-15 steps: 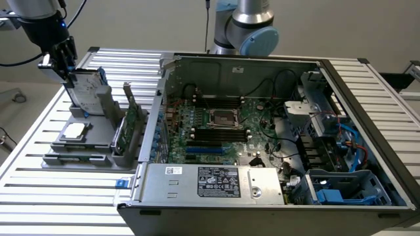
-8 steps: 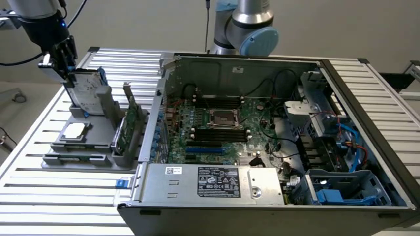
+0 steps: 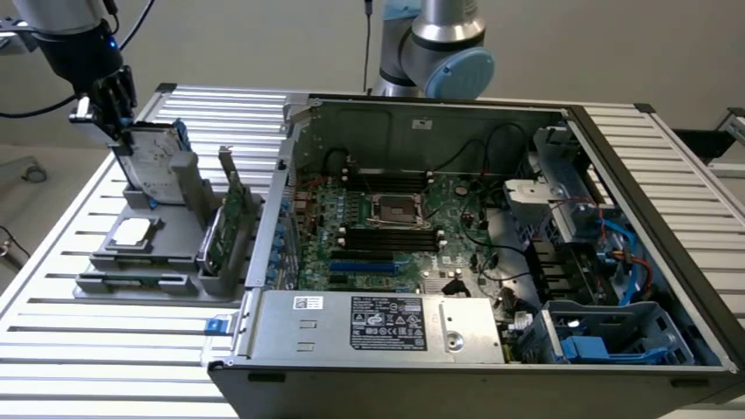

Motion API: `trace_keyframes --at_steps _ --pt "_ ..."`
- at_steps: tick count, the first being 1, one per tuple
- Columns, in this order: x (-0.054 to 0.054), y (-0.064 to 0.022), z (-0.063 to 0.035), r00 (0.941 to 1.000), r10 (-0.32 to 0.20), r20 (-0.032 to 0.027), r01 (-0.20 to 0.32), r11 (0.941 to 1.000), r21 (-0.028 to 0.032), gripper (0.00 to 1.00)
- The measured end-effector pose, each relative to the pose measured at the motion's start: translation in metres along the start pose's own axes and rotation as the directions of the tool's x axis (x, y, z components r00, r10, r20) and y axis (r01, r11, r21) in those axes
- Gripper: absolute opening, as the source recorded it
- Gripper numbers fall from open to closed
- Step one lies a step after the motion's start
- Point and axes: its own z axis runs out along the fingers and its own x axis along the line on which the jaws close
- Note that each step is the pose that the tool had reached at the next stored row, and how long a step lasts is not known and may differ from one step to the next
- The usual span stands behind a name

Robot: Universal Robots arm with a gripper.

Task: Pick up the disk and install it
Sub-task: 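Pick up the disk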

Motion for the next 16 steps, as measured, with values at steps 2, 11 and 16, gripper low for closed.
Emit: trace_keyframes --at_steps 2,11,16 --pt "0.0 0.0001 0.0002 1.0 0.0 0.0003 0.0 1.0 0.0 0.36" --pt "0.0 0.0005 0.0006 1.0 0.0 0.0003 0.0 1.0 0.0001 0.34" --pt "0.0002 0.0008 0.0008 1.0 0.0 0.0003 0.0 1.0 0.0001 0.34"
